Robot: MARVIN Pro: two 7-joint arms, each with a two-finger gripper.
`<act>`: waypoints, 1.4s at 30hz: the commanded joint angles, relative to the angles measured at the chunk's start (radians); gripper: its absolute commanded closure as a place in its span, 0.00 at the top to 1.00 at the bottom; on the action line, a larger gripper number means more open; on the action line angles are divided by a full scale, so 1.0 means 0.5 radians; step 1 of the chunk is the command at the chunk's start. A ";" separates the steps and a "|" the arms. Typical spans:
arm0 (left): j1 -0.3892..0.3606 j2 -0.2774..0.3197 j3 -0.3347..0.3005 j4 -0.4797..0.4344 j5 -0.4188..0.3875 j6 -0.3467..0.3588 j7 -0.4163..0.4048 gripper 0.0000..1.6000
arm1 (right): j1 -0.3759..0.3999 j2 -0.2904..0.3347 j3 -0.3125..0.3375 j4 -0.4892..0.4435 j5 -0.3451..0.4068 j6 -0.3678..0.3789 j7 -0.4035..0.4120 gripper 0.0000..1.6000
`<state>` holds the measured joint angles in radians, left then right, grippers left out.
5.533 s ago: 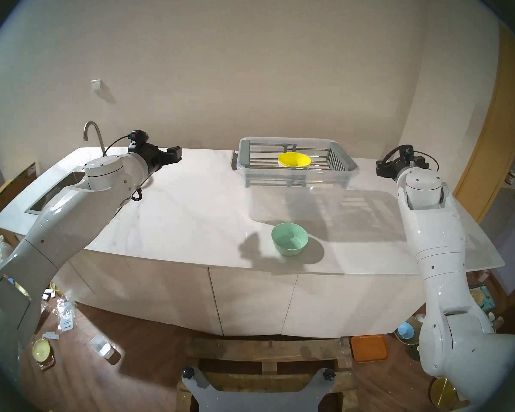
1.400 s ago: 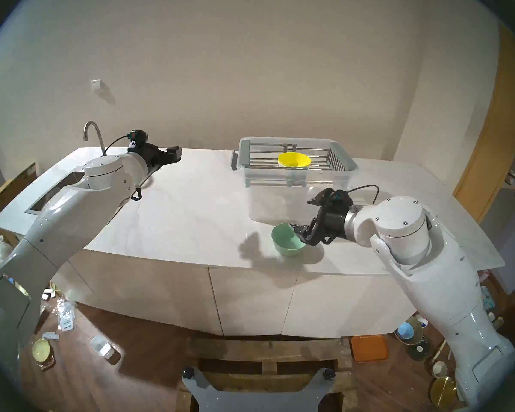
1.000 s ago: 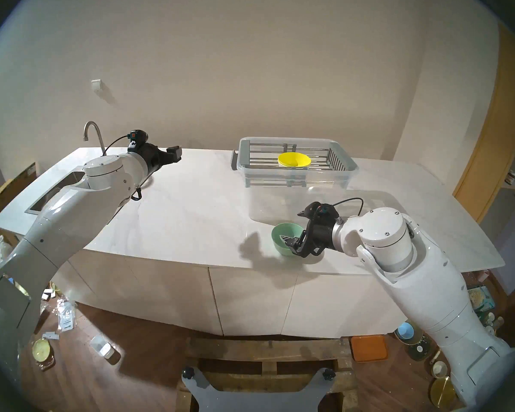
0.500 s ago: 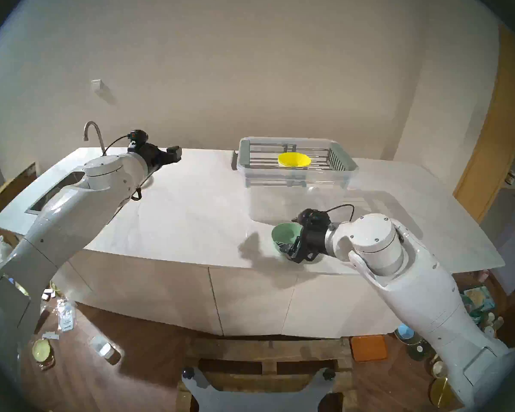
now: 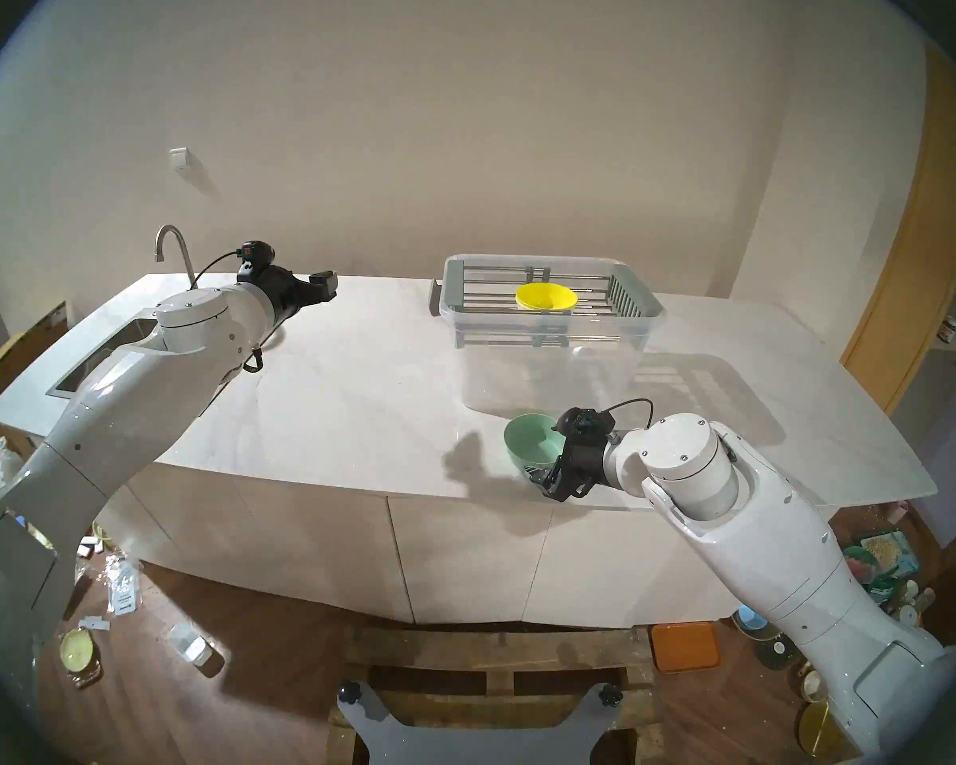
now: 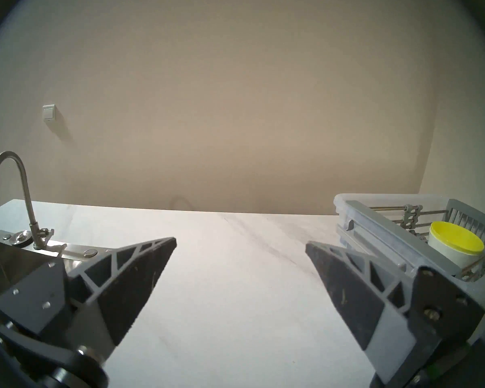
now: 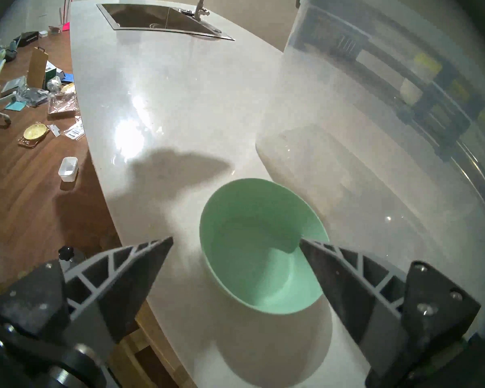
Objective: Place the plate or bowl neatly into the plate slot of the drying rack
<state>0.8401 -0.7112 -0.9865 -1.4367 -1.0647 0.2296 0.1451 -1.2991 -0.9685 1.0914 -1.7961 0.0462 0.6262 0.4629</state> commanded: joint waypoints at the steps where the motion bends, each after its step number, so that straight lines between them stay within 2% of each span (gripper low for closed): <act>1: -0.065 0.005 -0.038 -0.030 -0.001 -0.014 -0.017 1.00 | 0.053 -0.012 0.002 0.030 -0.015 -0.085 -0.001 1.00; 13: -0.065 0.005 -0.037 -0.030 -0.001 -0.015 -0.017 1.00 | 0.094 -0.016 -0.001 0.131 -0.041 -0.119 0.013 1.00; 28: -0.065 0.005 -0.037 -0.030 -0.001 -0.015 -0.017 1.00 | 0.116 -0.010 -0.015 0.170 -0.044 -0.125 0.081 1.00; 42: -0.065 0.005 -0.037 -0.030 -0.001 -0.015 -0.017 1.00 | 0.167 -0.043 -0.080 0.208 -0.069 -0.132 0.152 1.00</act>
<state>0.8400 -0.7112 -0.9862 -1.4366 -1.0647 0.2296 0.1452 -1.2448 -0.9796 1.0554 -1.6853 0.0129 0.5804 0.5300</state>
